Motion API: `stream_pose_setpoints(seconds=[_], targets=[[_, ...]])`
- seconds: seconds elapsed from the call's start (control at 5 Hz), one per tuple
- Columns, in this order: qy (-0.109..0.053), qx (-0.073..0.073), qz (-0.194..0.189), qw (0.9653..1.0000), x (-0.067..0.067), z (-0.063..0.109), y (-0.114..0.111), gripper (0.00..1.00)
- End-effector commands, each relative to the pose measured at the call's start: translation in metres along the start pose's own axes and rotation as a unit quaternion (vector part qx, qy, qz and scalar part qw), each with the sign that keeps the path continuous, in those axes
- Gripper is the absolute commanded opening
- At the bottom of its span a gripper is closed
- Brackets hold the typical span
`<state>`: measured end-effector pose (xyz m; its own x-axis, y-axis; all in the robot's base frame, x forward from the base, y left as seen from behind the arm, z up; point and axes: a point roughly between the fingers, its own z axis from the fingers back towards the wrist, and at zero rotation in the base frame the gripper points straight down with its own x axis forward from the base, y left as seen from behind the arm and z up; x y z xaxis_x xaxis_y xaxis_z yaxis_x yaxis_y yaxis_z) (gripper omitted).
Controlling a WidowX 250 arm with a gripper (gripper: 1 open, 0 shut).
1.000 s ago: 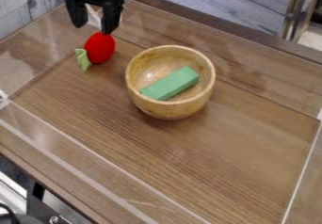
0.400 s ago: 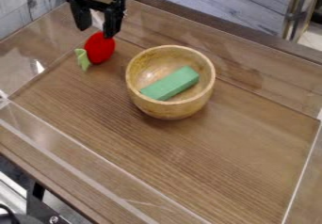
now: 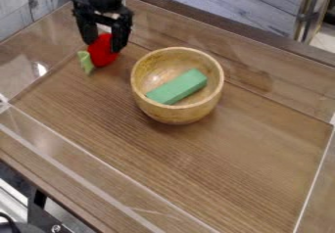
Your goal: Move the red fruit to the right
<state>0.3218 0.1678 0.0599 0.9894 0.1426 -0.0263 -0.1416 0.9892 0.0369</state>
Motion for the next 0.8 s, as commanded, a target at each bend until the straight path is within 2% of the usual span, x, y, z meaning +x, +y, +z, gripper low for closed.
stream_pose_setpoints(seconds=[0.0,0.4,0.6], targets=[[-0.029,0.010,0.017,0.9994,0.010,0.028,-0.005,1.00],[-0.038,0.012,0.034,0.9986,0.019,0.047,-0.015,1.00],[-0.042,0.015,0.035,0.9984,0.018,0.057,-0.004,1.00]])
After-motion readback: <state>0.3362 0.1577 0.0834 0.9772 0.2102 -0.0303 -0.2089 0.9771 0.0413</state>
